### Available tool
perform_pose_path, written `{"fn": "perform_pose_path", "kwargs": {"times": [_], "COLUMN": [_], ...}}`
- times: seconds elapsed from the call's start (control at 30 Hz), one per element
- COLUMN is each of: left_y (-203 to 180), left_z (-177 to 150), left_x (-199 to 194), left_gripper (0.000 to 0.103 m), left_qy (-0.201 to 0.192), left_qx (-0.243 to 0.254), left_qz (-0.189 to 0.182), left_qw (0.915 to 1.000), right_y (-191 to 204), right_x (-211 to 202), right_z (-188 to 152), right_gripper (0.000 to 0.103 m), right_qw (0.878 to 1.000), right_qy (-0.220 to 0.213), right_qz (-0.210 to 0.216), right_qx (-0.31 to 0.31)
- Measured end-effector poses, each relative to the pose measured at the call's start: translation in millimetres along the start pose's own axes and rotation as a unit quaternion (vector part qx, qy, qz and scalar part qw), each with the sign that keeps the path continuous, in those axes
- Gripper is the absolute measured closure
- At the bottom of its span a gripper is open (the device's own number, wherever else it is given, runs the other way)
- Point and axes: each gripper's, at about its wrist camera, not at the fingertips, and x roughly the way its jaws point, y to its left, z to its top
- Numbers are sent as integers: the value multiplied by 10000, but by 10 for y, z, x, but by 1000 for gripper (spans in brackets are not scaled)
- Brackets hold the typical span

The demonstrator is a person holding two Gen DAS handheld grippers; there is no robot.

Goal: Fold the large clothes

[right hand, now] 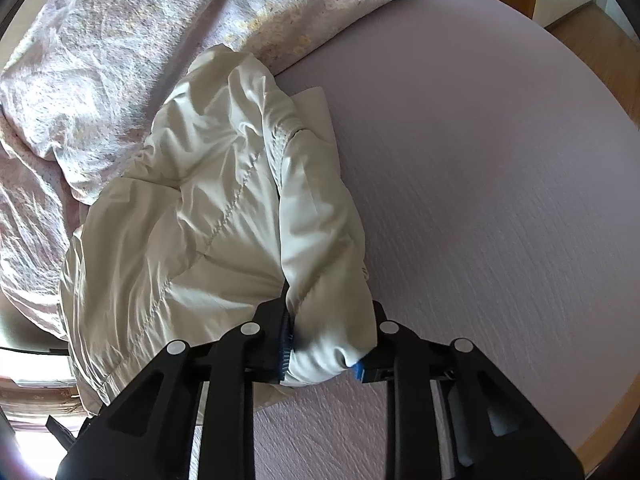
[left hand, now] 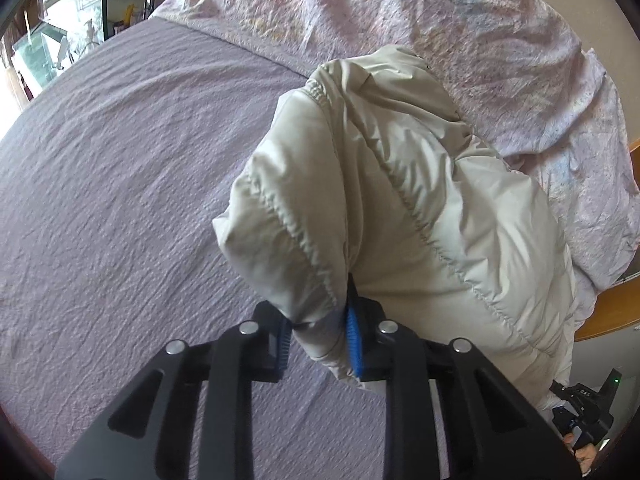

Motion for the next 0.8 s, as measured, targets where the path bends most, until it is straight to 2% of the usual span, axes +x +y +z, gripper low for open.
{"fn": "perform_pose_path", "kwargs": {"times": [0.4,0.63,0.8], "left_y": [56,335,663], "left_z": [-48,-246,-430], "left_x": [-182,-486,-707], "left_gripper": [83,83,83], "left_qy": [-84,-174,-191], "left_qx": [109,294,202], "left_qz": [182,128,-13], "left_qw": [9997,9993,9996], "right_y": [30,-80,-247], "right_x": [-169,-274,-324], "right_z": [-224,-558,-900], "right_gripper": [82,82,82], "right_qw": [9997,9988,9972], "right_qy": [-78,11,167], "right_qz": [137,404,684], "right_qx": [-179,-282,-240]}}
